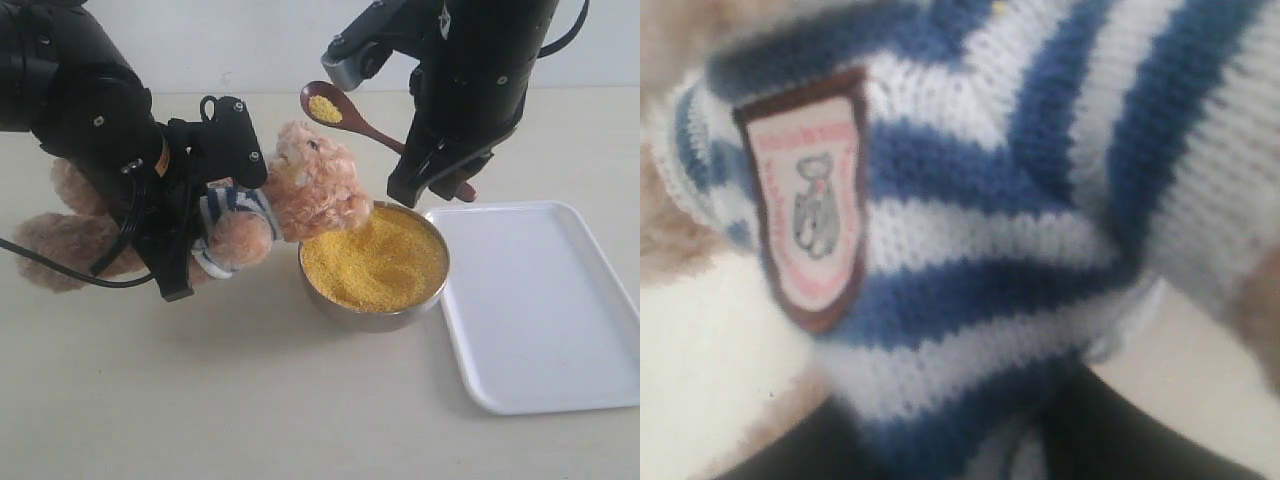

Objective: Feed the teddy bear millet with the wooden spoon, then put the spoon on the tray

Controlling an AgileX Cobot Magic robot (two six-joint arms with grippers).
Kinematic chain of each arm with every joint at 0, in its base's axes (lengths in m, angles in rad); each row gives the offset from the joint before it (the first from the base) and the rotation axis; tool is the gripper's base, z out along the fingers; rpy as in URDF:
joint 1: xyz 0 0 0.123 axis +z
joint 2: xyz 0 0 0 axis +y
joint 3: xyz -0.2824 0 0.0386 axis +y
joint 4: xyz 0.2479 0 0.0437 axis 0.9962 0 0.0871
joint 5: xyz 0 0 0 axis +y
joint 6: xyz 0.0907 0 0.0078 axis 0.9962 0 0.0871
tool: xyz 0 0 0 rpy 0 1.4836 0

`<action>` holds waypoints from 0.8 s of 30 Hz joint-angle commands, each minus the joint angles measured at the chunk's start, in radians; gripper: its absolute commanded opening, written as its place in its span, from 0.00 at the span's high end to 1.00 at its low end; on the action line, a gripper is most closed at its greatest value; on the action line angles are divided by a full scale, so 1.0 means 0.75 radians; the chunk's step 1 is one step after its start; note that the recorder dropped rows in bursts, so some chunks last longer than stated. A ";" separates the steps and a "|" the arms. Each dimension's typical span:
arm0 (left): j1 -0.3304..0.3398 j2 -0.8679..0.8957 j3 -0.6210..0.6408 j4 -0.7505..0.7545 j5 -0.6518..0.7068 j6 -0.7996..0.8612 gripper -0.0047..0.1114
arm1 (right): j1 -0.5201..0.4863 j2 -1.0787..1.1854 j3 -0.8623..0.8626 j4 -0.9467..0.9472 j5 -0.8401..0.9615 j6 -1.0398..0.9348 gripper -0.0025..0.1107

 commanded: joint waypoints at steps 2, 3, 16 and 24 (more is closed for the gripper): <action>-0.007 -0.004 -0.012 -0.003 -0.015 -0.016 0.93 | 0.000 0.001 -0.009 -0.011 0.001 0.007 0.98; -0.007 -0.004 -0.012 -0.006 -0.015 -0.016 0.93 | 0.000 0.001 -0.009 -0.014 0.001 0.007 0.98; -0.007 -0.004 -0.012 -0.008 -0.007 -0.018 0.93 | 0.000 0.050 -0.126 -0.018 0.001 0.016 0.98; -0.007 -0.004 -0.012 -0.008 -0.010 -0.018 0.93 | 0.002 0.088 -0.144 0.052 0.001 0.016 0.98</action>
